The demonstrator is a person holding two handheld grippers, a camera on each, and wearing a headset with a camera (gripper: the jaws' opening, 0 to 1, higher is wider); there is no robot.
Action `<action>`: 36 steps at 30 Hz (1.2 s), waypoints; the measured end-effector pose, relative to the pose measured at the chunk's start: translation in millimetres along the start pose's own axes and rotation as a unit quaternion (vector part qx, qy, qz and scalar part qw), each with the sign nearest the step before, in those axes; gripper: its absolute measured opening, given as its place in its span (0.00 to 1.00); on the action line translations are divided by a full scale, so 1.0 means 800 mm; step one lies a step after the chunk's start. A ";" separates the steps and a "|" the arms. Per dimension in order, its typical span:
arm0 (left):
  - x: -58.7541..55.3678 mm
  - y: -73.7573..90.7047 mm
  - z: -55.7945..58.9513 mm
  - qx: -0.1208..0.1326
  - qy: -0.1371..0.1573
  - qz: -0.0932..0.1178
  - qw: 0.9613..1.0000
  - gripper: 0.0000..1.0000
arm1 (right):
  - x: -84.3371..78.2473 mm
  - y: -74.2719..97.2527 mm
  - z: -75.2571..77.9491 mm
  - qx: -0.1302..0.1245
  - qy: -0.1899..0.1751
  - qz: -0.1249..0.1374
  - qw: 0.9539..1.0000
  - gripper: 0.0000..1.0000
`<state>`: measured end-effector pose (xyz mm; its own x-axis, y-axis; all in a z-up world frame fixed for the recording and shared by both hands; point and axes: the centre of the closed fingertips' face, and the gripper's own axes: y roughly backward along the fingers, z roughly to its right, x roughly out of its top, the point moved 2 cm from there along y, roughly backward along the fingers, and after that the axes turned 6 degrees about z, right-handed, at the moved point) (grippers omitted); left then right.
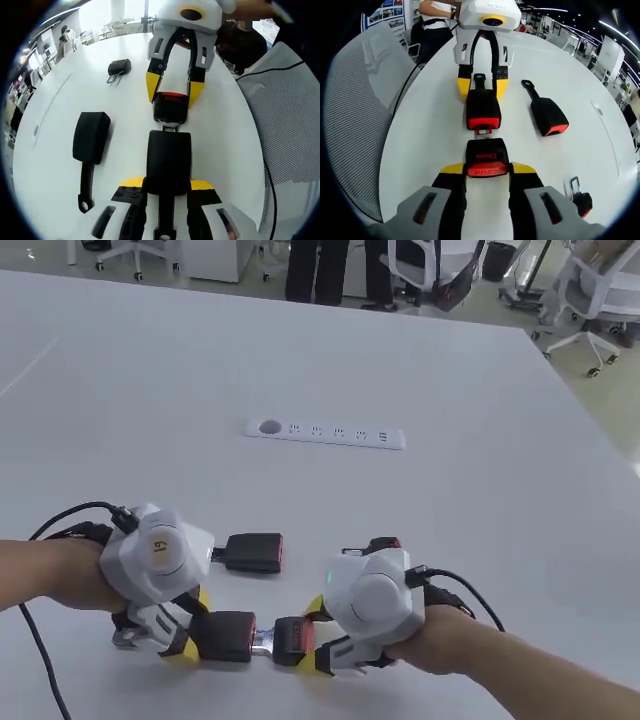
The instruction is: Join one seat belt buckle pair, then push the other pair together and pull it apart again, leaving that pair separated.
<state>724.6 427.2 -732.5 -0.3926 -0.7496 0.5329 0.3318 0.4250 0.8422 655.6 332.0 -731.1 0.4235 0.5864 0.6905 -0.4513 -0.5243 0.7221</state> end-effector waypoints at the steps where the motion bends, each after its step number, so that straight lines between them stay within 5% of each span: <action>1: 0.000 0.000 0.000 0.000 0.001 0.002 1.000 0.30 | 0.000 0.000 0.000 0.000 0.000 0.000 1.000 0.30; 36: 0.001 0.000 -0.002 -0.002 -0.004 0.012 1.000 0.30 | 0.003 -0.007 0.003 0.003 -0.017 -0.007 1.000 0.29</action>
<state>725.4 425.8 -731.9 -0.3908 -0.7353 0.5537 0.3454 0.4404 0.8287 660.9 335.0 -732.9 0.4564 0.5727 0.6809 -0.4401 -0.5198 0.7322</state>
